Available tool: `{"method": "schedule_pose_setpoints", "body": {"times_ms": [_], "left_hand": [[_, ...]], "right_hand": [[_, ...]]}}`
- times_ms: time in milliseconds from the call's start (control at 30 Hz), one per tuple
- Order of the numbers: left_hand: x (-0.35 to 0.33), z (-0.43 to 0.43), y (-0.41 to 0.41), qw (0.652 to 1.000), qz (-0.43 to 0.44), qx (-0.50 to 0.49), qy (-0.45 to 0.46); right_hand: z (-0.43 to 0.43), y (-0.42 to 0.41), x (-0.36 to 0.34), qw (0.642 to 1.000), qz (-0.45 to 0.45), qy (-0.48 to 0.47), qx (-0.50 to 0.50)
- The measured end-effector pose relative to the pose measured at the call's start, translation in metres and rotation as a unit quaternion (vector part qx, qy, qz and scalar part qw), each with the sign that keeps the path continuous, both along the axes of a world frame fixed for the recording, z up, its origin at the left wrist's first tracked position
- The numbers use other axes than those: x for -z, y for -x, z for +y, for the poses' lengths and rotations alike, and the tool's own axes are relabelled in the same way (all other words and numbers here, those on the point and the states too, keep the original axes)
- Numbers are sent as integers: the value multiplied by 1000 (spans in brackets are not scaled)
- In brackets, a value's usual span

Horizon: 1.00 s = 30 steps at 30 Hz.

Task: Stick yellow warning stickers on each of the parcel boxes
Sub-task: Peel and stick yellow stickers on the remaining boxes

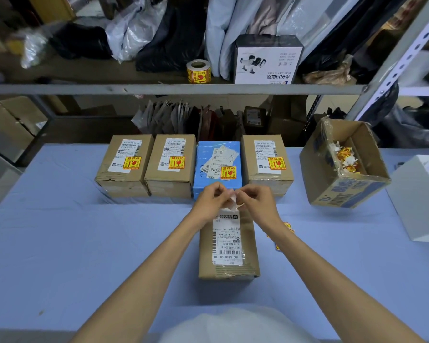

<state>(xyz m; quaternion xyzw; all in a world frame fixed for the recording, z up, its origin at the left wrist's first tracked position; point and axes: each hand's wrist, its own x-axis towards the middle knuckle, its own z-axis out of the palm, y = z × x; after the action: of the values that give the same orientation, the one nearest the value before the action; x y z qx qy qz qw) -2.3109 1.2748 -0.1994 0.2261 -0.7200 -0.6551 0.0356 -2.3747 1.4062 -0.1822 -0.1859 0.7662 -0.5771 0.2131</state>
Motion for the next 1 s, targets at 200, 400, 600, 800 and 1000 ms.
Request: {"method": "schedule_pose_setpoints", "body": {"times_ms": [200, 400, 600, 800, 1000], "left_hand": [[-6, 5, 4, 997, -27, -36, -60], [-5, 6, 3, 999, -21, -8, -31], [2, -5, 1, 998, -29, -27, -41], [1, -6, 2, 991, -48, -99, -82], [-3, 5, 6, 994, -31, -74, -72]], "right_hand": [[-1, -1, 0, 1000, 4, -2, 21], [-3, -1, 0, 1000, -1, -2, 14], [1, 2, 4, 996, -51, 7, 73], [3, 4, 3, 991, -67, 14, 112], [-4, 2, 1, 993, -63, 20, 103]]}}
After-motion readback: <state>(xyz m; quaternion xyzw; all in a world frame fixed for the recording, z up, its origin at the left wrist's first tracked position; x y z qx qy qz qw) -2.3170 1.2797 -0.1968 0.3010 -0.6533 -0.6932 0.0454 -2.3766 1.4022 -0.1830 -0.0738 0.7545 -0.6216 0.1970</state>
